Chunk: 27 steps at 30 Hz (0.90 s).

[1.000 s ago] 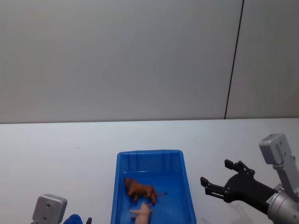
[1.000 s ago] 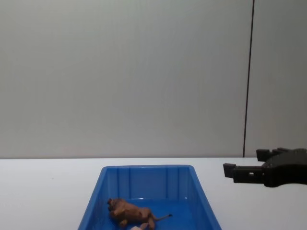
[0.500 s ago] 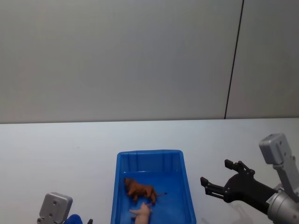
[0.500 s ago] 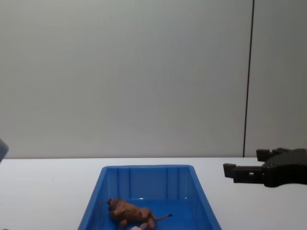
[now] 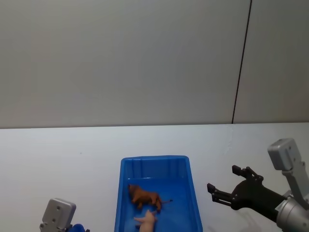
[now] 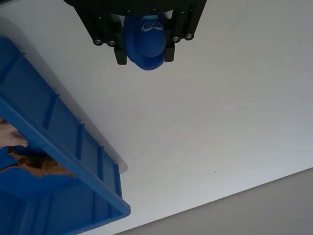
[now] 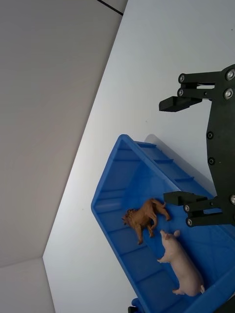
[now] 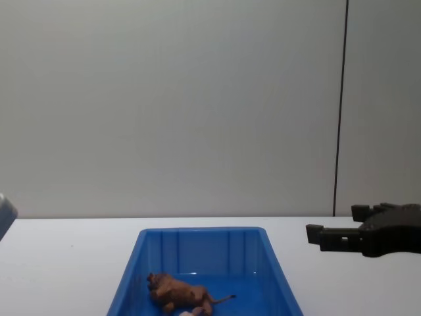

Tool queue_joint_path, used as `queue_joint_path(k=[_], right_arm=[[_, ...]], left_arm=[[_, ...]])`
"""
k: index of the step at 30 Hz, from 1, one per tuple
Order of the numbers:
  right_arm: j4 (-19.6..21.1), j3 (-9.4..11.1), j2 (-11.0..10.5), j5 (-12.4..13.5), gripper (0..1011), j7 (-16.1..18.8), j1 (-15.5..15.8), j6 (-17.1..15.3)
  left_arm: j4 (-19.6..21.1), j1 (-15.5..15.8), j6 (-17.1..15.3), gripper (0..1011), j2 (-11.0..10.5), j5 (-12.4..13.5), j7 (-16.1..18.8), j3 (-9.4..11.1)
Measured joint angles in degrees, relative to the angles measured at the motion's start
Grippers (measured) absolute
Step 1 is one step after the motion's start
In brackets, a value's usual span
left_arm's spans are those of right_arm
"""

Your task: Pick up the two dolls from the table and place them into the box.

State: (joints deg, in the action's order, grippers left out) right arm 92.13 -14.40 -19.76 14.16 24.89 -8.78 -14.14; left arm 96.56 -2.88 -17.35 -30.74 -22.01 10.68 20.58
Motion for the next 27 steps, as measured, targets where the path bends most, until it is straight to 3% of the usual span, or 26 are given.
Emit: queue_joint_path(k=[14, 27], right_arm=[[0.0, 0.0, 0.0, 0.0, 1001, 0.0, 0.0, 0.0], [0.0, 0.0, 0.0, 0.0, 1001, 0.01, 0.0, 0.0]], left_arm=[[1.79, 1.92, 0.19, 366, 0.47, 3.96, -2.25, -0.84], [1.89, 7.22, 4.12, 293, 4.26, 10.02, -7.95, -0.34]])
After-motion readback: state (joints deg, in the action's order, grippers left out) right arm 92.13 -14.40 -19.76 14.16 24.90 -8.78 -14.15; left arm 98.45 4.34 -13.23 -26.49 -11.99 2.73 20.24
